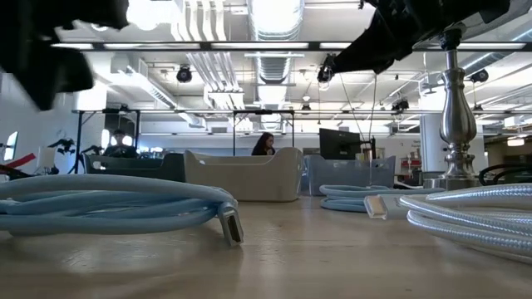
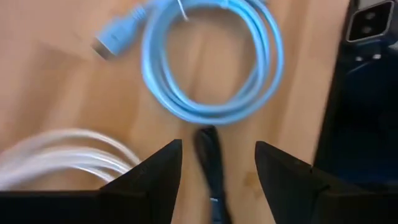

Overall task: Pick & Place USB Port
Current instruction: Put the bottom black charger cable into the gray bin

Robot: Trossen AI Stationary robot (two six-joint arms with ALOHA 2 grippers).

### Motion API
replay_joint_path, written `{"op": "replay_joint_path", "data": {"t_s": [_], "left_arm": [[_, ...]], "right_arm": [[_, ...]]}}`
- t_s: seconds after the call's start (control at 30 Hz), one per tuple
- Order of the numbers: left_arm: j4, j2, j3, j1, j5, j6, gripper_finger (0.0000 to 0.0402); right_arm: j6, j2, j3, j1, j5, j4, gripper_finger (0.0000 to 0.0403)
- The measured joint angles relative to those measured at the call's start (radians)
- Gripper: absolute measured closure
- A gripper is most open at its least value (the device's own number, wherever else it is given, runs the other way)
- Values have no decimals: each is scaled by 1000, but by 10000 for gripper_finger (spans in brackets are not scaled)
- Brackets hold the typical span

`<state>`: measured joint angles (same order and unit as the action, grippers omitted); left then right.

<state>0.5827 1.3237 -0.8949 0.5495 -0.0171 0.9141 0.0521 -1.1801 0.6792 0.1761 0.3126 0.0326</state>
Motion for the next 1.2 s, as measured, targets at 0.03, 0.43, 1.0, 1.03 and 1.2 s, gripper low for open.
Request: {"op": "replay_joint_path", "data": {"t_s": [0.03,0.43,1.0,1.03,1.2], "left_arm": [[-36,5,18,22,0,48,195],[-142,111,140,160,-11,278,195],[-280,271,136,161,-61,172,225],[-278,270,129,161,-54,155,237],[-251,253,88,157,-31,103,323]], "right_arm": [[-5,0,0,0,0,0,270],[9,0,0,0,-3,1,264],[-7,0,-2,0,-6,-1,279],[-7,0,-2,0,-6,-1,277],[-7,0,-2,0,-6,0,273]]}}
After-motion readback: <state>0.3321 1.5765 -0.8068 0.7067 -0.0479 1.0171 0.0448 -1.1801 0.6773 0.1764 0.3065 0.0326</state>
